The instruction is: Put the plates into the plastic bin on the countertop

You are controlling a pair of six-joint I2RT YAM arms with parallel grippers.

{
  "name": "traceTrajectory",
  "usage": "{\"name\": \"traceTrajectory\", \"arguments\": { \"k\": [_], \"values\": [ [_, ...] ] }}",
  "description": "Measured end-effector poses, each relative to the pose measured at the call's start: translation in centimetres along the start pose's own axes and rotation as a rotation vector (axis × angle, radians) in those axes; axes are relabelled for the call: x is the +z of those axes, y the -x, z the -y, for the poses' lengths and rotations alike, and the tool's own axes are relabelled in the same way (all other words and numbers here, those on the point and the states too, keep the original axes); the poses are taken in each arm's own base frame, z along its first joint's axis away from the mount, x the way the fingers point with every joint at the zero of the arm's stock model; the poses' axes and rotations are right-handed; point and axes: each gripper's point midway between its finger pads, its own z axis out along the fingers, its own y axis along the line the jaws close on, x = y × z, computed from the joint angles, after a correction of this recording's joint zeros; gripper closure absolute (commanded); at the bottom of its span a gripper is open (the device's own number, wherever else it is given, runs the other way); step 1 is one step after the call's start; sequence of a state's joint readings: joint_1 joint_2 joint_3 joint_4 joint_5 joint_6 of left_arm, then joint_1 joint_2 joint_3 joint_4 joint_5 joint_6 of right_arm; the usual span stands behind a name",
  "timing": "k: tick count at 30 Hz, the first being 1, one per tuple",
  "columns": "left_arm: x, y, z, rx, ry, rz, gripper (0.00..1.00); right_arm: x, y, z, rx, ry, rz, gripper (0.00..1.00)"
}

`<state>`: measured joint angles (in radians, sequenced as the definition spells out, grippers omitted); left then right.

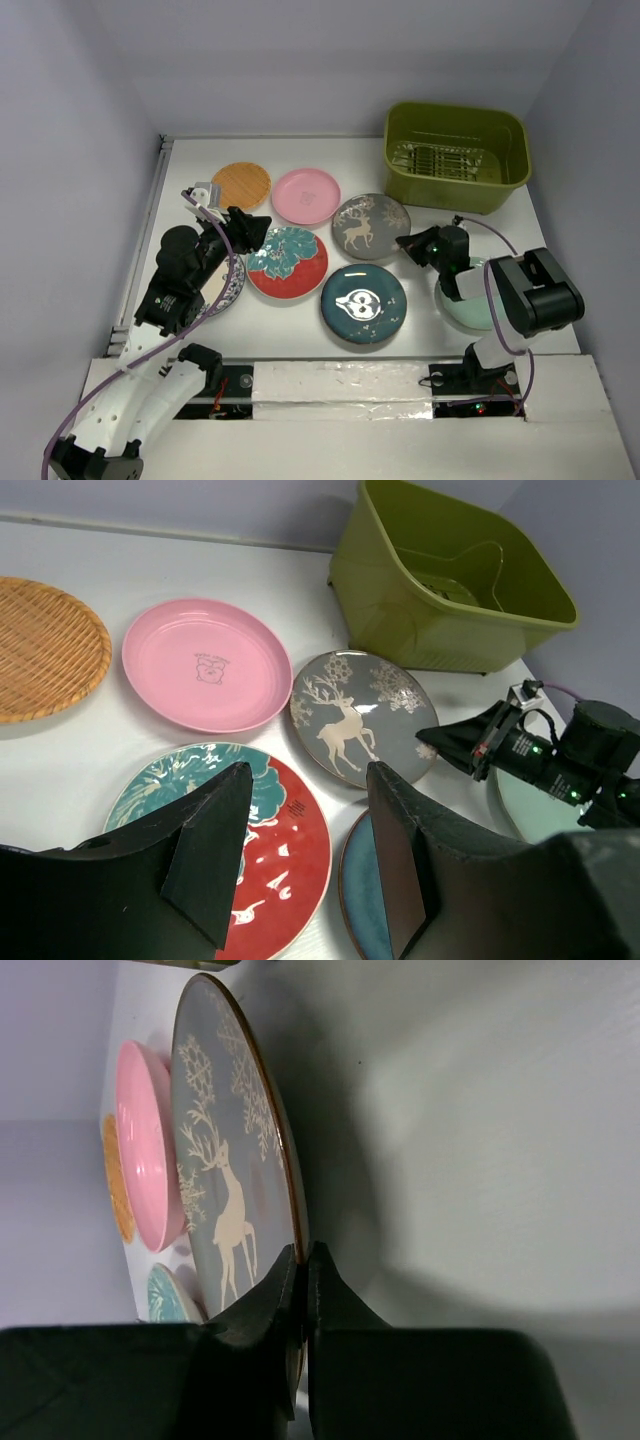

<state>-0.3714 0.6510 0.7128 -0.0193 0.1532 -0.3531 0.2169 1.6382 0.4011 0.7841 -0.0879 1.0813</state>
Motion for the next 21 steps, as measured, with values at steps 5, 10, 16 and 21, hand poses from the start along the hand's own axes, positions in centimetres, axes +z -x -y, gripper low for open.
{"name": "traceTrajectory", "arguments": {
  "k": [5, 10, 16, 21],
  "values": [
    [-0.1, 0.1, 0.1, 0.001, -0.002, 0.004, 0.54, -2.8, 0.7, -0.3, -0.036, 0.003, 0.045, 1.0],
    [-0.2, 0.2, 0.1, 0.002, -0.005, 0.01, 0.54, -7.4, 2.3, -1.9, -0.127, 0.006, 0.104, 1.0],
    [-0.4, 0.4, 0.2, 0.003, -0.008, 0.018, 0.54, -12.7, 3.7, -8.0, -0.24, 0.115, 0.09, 1.0],
    [-0.5, 0.6, 0.3, 0.003, -0.011, 0.024, 0.54, -16.6, 5.6, -14.4, -0.31, 0.246, 0.119, 1.0]
  ]
}}
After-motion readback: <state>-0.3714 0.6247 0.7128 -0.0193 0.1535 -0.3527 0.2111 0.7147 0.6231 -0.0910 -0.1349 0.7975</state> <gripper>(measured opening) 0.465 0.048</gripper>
